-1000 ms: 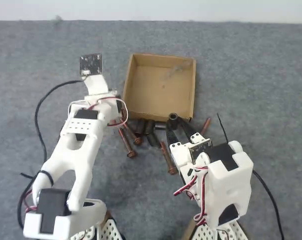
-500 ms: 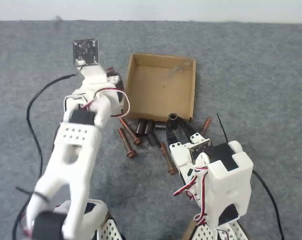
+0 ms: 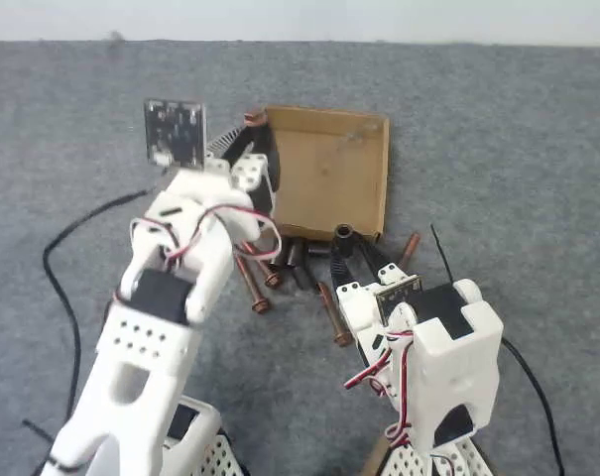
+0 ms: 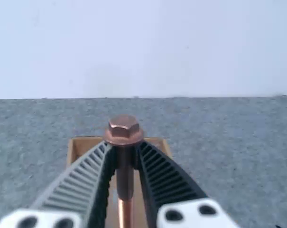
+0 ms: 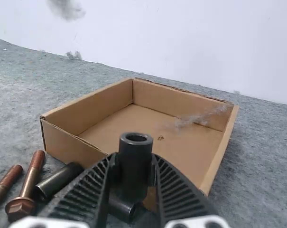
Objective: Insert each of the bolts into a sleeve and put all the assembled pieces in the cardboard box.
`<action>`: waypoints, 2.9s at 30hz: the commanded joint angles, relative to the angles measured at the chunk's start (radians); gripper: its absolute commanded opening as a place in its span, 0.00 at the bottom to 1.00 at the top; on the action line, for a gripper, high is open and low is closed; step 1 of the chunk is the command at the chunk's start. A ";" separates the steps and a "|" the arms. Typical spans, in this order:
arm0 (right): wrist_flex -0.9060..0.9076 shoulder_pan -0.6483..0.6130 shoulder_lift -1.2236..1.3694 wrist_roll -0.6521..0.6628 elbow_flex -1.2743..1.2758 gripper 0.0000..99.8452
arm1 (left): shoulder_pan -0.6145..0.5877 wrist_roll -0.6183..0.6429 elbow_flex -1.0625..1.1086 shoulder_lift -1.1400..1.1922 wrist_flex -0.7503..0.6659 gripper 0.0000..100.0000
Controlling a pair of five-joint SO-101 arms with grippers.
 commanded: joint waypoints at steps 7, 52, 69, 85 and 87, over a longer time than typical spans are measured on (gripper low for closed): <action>-0.024 0.004 -0.068 -0.005 0.029 0.01 | 0.130 -0.003 0.140 -0.158 -0.092 0.01; -0.031 -0.005 -0.076 -0.005 0.031 0.01 | 0.187 0.127 0.315 0.338 -0.827 0.01; -0.031 -0.005 -0.076 -0.005 0.031 0.01 | 0.219 0.126 0.320 0.442 -0.967 0.01; -0.031 -0.004 -0.076 -0.005 0.031 0.01 | 0.224 0.127 0.401 0.377 -1.031 0.01; -0.031 -0.002 -0.076 -0.005 0.031 0.01 | 0.224 0.127 0.417 0.354 -1.031 0.01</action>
